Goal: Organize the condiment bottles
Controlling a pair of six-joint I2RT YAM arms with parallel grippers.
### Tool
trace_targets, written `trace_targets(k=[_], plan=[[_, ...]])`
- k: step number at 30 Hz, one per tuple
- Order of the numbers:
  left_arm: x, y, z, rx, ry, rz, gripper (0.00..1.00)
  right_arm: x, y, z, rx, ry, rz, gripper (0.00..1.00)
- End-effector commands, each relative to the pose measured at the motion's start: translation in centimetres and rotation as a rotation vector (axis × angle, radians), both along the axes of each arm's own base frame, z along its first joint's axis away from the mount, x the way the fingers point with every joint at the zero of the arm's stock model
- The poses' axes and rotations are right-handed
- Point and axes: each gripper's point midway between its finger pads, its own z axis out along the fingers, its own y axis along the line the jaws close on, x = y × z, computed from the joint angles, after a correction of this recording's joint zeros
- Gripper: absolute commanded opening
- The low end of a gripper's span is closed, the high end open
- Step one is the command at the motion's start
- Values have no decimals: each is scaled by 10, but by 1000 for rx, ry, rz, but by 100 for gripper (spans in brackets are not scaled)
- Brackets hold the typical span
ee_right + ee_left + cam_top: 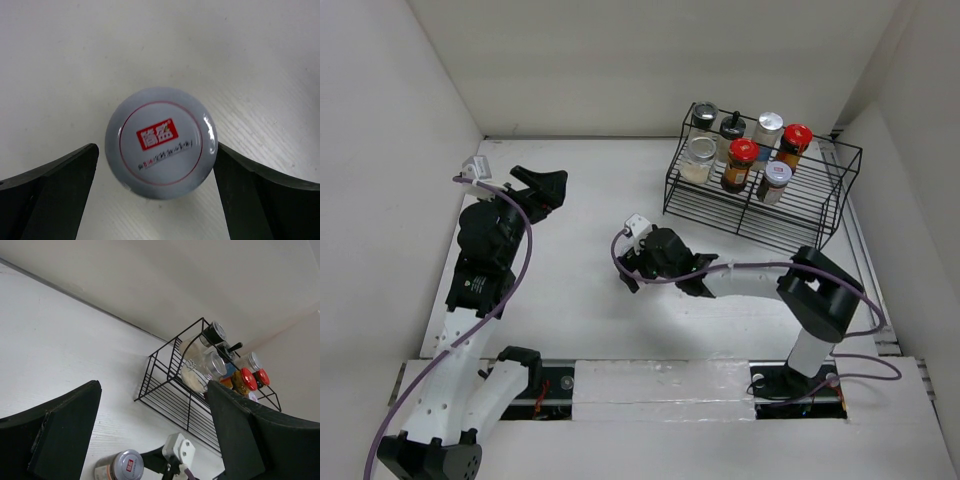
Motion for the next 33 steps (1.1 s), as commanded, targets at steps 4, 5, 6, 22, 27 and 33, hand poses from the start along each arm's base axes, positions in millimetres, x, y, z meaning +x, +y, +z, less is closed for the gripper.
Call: trace_targets(k=[4,5,6,22,27,33], plan=[[-4,-1,12,-12,-58,-14,83,38,35,34,136,-133,-54,93],[-4,-1,12,-12,-58,-14,83,38,36,36,150,-131,-59,86],[-3,-2,13,-12,-58,-14,83,39,38,40,158,-136,-59,78],[-2,-25,4,-8,-46,-143,86,59,-210,307,413,-621,-724,55],[0,-27,4,-8,-51,-155,88,64,-329,314,344,-674,-1063,55],[2,-32,0,-7,-39,-183,90,76,-383,298,337,-638,-1137,55]])
